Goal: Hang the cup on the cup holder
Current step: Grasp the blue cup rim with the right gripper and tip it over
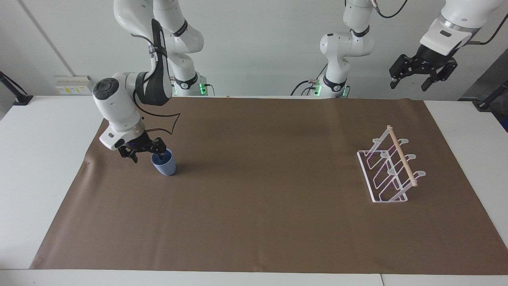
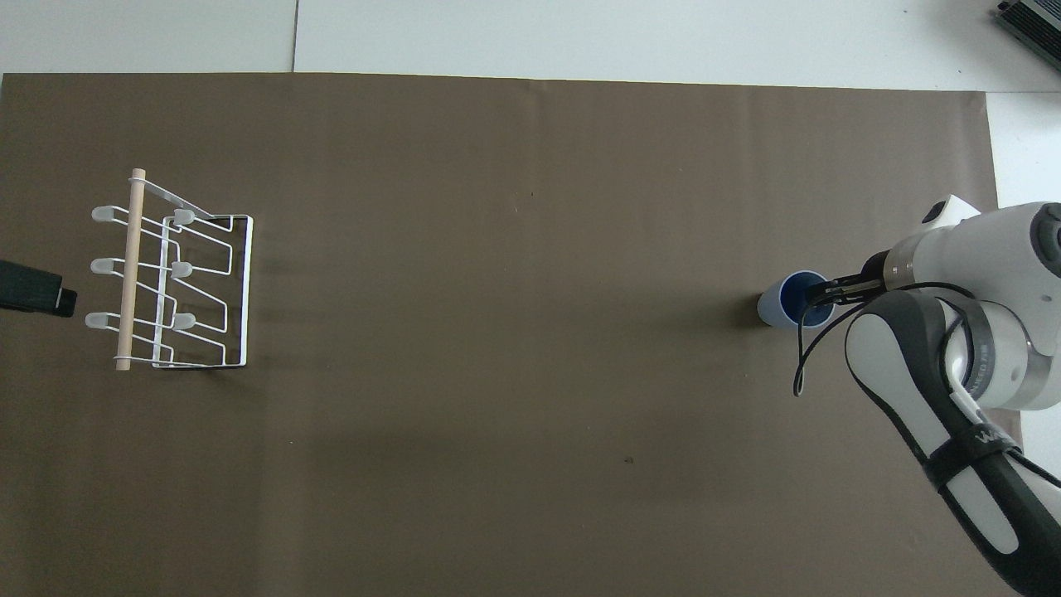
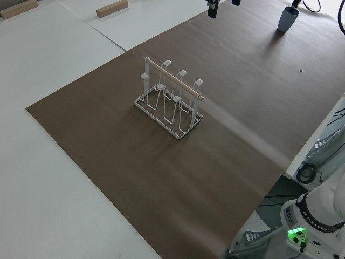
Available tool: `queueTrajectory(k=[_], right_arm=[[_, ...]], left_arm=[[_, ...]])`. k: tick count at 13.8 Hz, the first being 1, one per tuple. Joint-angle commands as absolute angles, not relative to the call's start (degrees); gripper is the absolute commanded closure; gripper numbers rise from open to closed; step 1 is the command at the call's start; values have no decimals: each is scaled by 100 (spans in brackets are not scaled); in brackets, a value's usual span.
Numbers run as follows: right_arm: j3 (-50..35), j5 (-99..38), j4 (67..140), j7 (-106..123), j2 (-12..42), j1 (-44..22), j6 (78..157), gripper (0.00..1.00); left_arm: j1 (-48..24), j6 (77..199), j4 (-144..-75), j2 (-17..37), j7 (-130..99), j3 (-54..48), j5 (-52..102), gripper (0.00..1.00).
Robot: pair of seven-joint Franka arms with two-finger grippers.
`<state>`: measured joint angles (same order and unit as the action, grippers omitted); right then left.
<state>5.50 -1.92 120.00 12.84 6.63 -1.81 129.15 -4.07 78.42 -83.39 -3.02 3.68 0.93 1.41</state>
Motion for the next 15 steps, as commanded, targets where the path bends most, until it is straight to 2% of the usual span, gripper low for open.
queueTrajectory(k=[1,2,7,10,12,15], right_arm=[[536,-334,12146,1512,571,-149,13078,74],[536,-343,12146,1442,571,-158,13078,100],[519,-554,12059,1371,598,-167,13061,100],[492,-571,11665,1362,607,-167,12693,100],[405,-571,11409,1354,519,-176,12359,100],[203,-729,11225,1318,273,-167,12278,100]], left_arm=[[-343,7849,-8525,-475,422,97,105,0],[-334,7849,-8525,-475,422,97,105,0],[-422,7866,-8525,-510,457,53,105,0],[-422,7919,-8525,-510,439,35,105,0],[-431,7937,-8525,-510,439,26,114,0],[-431,7919,-8525,-527,448,26,114,0]])
